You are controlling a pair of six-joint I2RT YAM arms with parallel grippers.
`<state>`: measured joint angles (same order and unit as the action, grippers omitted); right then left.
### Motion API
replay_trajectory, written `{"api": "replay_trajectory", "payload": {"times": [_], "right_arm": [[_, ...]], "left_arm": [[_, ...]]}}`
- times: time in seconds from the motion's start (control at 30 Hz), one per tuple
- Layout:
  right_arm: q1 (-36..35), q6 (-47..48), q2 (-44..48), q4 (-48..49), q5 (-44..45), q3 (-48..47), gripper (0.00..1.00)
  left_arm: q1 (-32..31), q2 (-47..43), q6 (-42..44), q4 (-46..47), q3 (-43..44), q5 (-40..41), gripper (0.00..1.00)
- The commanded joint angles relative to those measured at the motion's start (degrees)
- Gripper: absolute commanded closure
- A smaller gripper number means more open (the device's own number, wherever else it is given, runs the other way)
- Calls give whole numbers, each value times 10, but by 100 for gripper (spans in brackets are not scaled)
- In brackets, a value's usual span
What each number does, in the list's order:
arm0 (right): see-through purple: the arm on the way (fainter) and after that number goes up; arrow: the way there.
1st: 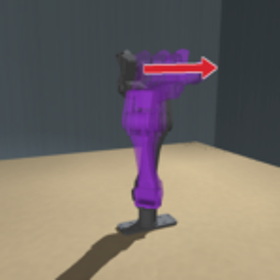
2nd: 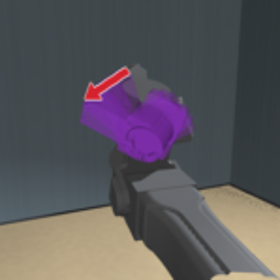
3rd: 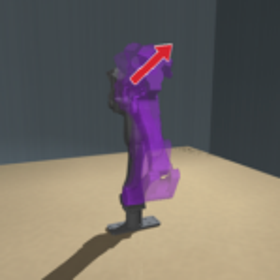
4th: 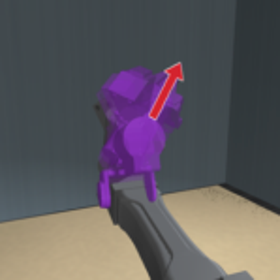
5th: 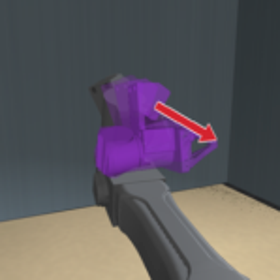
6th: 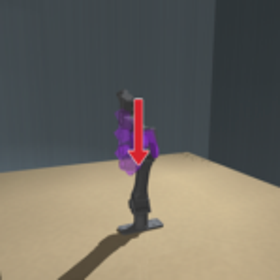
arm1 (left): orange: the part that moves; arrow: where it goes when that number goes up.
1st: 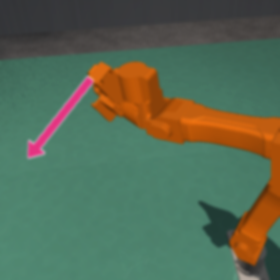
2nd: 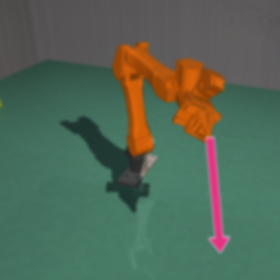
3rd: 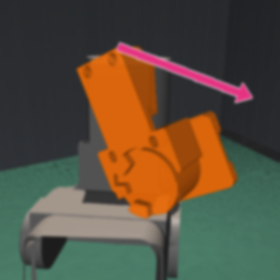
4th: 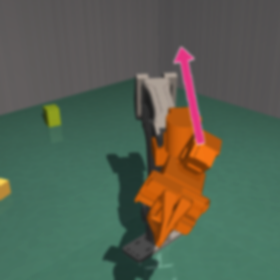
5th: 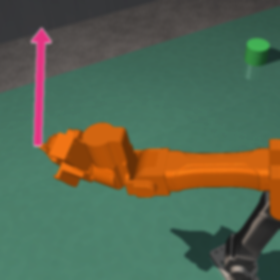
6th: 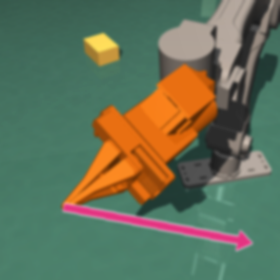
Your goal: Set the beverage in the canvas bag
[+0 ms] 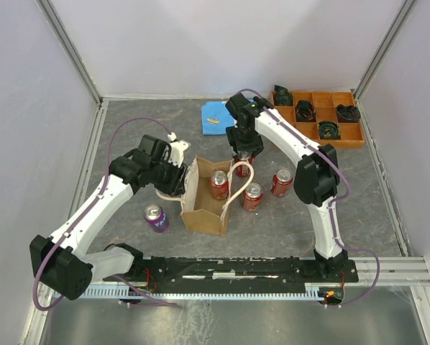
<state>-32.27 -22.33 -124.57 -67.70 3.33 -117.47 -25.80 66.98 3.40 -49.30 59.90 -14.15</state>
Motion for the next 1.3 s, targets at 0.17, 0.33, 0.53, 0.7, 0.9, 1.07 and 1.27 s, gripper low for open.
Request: {"api": "replay_trajectory", "payload": {"times": [0.17,0.33,0.53,0.7,0.9,1.07,1.27], "right_arm": [[-1,3,21,-46,48,-137,98],[0,0,24,-56,42,-192,100],[0,-4,67,-10,-2,-214,100],[-2,-33,139,69,-61,-189,100],[-12,-57,173,67,-117,-198,100],[-47,-56,192,44,-132,-181,100],[-105,-55,203,55,-132,-113,100]], "left_arm": [[21,-2,-27,13,-4,-20,53],[27,-3,-29,15,-6,-22,53],[31,-2,-32,17,-6,-20,53],[34,2,-38,20,-8,-21,53],[37,6,-45,22,-9,-23,53],[41,4,-50,23,-5,-20,54],[45,-2,-57,24,4,-30,54]]}}
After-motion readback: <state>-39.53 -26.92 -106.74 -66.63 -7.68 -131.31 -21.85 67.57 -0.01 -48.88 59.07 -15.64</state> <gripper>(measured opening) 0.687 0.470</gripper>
